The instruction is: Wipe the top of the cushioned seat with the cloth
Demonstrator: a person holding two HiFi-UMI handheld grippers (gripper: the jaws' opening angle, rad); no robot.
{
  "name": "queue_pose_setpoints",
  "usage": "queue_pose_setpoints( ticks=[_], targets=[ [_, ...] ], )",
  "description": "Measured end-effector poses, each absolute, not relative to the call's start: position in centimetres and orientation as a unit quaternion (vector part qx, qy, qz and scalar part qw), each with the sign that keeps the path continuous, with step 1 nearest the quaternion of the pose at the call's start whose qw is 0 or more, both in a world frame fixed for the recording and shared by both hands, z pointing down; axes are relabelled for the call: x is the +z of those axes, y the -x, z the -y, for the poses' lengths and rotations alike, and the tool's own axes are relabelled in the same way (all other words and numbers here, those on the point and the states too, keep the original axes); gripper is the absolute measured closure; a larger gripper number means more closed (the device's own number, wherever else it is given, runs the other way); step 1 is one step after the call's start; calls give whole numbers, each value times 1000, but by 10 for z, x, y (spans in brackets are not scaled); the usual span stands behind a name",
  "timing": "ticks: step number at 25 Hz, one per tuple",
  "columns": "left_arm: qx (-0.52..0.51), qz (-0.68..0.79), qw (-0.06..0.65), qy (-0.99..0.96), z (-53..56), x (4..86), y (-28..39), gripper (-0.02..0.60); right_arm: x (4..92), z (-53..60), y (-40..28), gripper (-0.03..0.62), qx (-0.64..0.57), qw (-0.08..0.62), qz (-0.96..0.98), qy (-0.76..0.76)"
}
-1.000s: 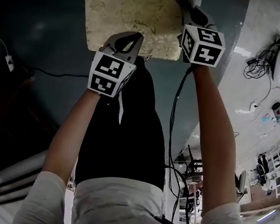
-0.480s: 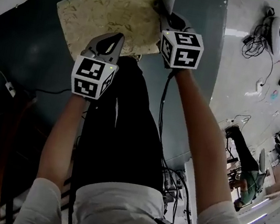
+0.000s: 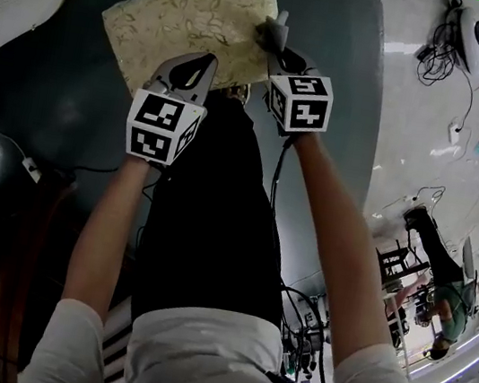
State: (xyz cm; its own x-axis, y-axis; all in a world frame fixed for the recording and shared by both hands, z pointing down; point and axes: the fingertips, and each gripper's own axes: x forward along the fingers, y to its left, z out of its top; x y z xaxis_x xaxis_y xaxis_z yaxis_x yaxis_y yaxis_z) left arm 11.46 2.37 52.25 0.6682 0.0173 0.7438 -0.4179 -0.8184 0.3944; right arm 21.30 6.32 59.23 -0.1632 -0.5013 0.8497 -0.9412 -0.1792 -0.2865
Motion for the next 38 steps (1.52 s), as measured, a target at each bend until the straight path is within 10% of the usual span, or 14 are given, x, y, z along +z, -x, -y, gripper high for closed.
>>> queue_pose_setpoints(
  ticks=[21,38],
  targets=[
    [364,130,265,-883,-49,429,-66,568,510,-150,-176,574,449,289,583,-612],
    [249,245,241,-905,-60,168,16,568,187,-99,-54,574,282,209,695,-628]
  ],
)
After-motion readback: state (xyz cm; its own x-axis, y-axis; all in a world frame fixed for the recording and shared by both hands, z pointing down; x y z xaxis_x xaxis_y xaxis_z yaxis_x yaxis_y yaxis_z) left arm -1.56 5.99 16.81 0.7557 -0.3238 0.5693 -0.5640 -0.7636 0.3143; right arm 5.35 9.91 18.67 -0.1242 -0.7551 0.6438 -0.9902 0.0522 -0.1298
